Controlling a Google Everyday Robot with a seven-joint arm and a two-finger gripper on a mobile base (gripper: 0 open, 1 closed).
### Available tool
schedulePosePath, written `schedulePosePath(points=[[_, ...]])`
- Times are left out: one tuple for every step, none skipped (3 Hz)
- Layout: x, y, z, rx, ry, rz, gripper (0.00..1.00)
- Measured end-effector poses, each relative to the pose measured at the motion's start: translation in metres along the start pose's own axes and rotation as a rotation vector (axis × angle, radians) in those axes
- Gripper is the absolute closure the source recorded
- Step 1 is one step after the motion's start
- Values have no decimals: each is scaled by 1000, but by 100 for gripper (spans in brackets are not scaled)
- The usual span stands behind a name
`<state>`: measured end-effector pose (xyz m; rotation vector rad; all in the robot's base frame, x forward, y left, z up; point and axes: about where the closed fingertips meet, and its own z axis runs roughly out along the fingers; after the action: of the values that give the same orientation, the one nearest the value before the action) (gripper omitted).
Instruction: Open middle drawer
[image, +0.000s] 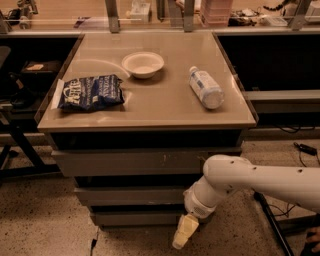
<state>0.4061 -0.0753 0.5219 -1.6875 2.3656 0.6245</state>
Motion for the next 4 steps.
schedulePosePath(points=[[1,-18,23,14,-18,9,0],[3,-34,30,59,-30,17,0],[7,-55,30,117,-43,26,0],[10,-69,28,163,-51,27,0]])
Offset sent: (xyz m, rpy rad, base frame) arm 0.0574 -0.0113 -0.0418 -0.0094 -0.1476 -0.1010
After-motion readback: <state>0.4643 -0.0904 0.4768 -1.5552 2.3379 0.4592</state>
